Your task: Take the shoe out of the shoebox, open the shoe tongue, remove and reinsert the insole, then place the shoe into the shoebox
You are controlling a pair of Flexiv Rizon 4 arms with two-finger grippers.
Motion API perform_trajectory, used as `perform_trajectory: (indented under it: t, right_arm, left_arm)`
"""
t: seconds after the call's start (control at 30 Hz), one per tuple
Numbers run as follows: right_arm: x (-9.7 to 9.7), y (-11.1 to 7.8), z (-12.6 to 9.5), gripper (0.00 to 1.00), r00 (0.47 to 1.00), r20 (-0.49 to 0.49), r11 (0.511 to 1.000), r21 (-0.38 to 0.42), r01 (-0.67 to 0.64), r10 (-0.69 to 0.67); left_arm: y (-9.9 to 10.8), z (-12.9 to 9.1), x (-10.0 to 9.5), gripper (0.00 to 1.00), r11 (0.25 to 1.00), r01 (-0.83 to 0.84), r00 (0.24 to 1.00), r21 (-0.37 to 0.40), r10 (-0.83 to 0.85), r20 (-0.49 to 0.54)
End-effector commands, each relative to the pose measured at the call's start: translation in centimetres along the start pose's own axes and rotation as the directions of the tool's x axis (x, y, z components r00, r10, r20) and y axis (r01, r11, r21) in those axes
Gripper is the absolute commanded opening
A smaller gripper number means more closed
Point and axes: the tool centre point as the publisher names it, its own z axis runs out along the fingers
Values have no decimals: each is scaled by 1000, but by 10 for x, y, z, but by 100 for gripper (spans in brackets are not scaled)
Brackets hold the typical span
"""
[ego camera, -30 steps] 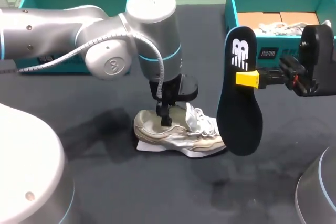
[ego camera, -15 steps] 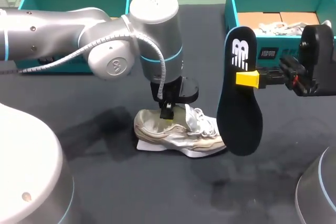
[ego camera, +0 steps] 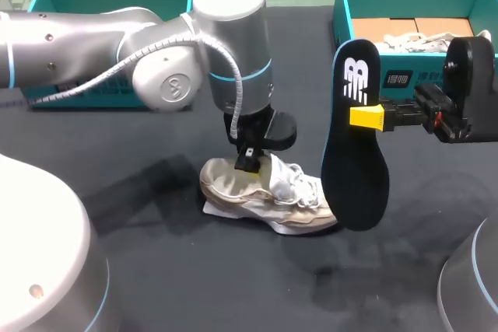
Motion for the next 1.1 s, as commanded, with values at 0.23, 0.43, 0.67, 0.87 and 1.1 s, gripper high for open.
perform_trajectory:
  t: [0.23,0.43,0.67,0.87,1.1]
  right_arm:
    - [9,-4,-3,0,992,128,1000,-6,1,0]
    - [9,-4,-3,0,992,128,1000,-6,1,0]
    - [9,-4,-3,0,992,128,1000,-6,1,0]
    - [9,-4,-3,0,992,128,1000,-6,1,0]
    - [9,-4,-3,0,992,128,1000,-6,1,0]
  left_arm:
    - [2,-33,-3,0,967,-253,967,-14,253,13]
    - [6,-52,-4,0,874,-486,872,-29,487,52]
    - [8,-59,1,0,801,-596,797,-50,598,78]
    - [8,-59,1,0,801,-596,797,-50,598,78]
    - [12,-67,2,0,633,-770,629,-80,774,71]
